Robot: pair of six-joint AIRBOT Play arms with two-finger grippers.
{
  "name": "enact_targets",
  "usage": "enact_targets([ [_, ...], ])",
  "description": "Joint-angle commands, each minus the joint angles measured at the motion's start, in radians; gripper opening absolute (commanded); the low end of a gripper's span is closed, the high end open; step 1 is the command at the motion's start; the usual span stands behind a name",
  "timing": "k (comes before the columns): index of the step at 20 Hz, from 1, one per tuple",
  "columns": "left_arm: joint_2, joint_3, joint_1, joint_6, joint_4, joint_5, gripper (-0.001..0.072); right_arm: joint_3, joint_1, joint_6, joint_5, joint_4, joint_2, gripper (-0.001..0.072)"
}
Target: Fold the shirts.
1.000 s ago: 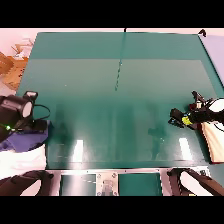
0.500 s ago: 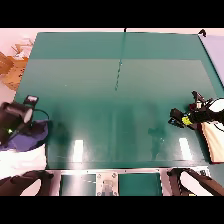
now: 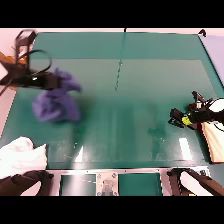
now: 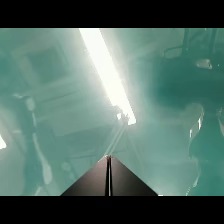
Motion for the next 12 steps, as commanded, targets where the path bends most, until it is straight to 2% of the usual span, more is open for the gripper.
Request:
enact_targets([
  [1,-0.079,0.044,-0.232,0.021,-0.113,0.165,0.0018,0.000,0.001,0.000,0.000,0.000,0.001,0.0019],
  [4,-0.243,0.044,-0.393,0.020,-0.140,0.277,0.0019,0.000,0.001,0.000,0.000,0.000,0.001,0.0019],
  [5,-0.303,0.044,-0.420,0.019,-0.153,0.290,0.0080,0.000,0.001,0.000,0.000,0.000,0.001,0.0019],
  [6,-0.345,0.044,-0.429,0.018,-0.166,0.285,0.0439,0.000,0.001,0.000,0.000,0.000,0.001,0.0019],
  [7,-0.367,0.044,-0.420,-0.002,-0.177,0.269,0.0702,0.000,0.001,0.000,0.000,0.000,0.001,0.0019],
  [12,-0.327,0.119,-0.234,-0.013,-0.146,0.013,0.0705,0.000,0.001,0.000,0.000,0.000,0.001,0.0019],
])
